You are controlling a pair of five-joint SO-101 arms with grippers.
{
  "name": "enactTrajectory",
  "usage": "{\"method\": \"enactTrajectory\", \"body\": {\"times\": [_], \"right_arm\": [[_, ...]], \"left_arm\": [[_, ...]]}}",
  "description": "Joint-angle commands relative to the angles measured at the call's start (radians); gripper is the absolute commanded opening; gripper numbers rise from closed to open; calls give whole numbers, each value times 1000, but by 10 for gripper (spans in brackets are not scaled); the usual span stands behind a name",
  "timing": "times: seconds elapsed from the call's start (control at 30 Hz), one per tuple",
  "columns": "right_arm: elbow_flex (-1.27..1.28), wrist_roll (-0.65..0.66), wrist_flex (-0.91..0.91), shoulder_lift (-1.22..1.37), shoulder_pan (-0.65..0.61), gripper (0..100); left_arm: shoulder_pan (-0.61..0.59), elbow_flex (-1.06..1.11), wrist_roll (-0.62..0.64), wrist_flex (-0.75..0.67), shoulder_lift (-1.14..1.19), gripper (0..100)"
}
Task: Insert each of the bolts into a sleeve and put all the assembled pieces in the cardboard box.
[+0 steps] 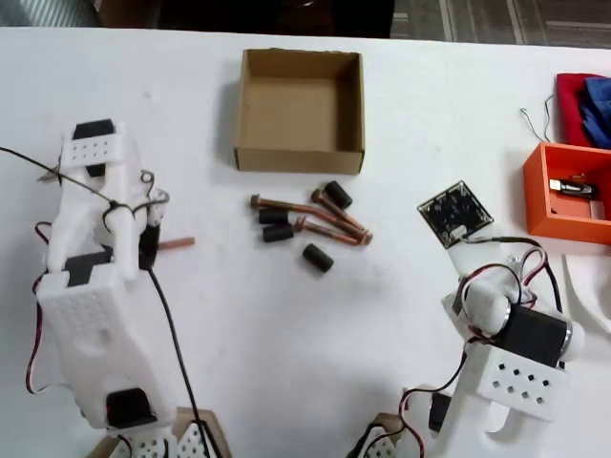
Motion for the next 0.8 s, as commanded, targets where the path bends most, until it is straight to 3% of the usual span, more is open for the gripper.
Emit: {"method": "enactTrajectory", "body": {"times": [0.0, 0.13, 0.43, 0.77], "right_arm": [[-5, -5, -15, -22, -7, 23], [-5, -5, -15, -21, -7, 23], [-5, -5, -15, -15, -7, 23], [-5, -5, -15, -21, -7, 23]], "left_arm": [[-3, 2, 6, 21, -26, 225], [-3, 1, 11, 20, -18, 296], [-18, -12, 158, -54, -15, 294], [-20, -16, 199, -146, 71, 294]]}}
